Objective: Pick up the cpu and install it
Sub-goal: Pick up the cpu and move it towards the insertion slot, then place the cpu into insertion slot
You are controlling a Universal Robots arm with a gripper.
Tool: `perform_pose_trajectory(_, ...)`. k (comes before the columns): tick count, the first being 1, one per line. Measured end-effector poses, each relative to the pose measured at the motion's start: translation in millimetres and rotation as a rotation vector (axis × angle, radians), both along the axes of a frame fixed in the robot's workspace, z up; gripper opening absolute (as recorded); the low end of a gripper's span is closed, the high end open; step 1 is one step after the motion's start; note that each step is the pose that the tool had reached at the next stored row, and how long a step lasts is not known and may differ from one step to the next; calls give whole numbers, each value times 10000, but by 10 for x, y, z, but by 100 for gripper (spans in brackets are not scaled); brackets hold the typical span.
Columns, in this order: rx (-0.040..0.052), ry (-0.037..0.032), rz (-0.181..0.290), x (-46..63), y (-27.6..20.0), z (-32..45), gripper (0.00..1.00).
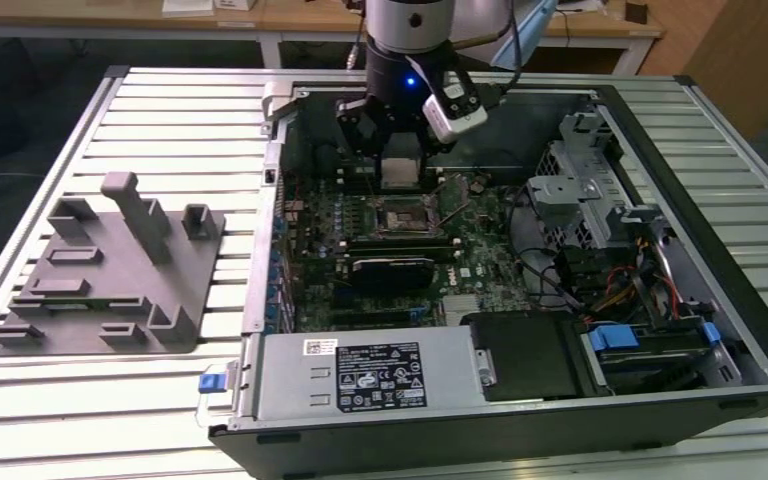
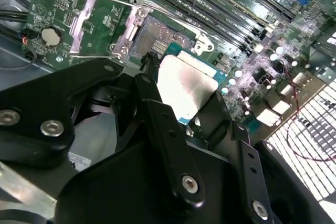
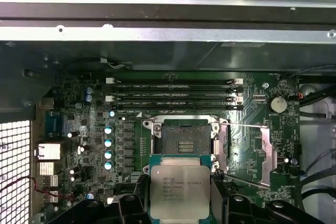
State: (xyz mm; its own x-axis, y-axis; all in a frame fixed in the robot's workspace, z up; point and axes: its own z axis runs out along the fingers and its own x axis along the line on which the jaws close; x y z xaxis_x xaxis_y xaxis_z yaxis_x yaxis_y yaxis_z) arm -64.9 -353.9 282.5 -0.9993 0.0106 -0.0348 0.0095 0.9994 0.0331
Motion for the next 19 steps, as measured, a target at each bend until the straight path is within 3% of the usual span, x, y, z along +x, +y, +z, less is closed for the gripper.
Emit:
perform_pose_trajectory(9,-5,0,-1,101,0,-64,55)
perform_pose_trajectory(19,-5,0,-1,110,0,-68,55)
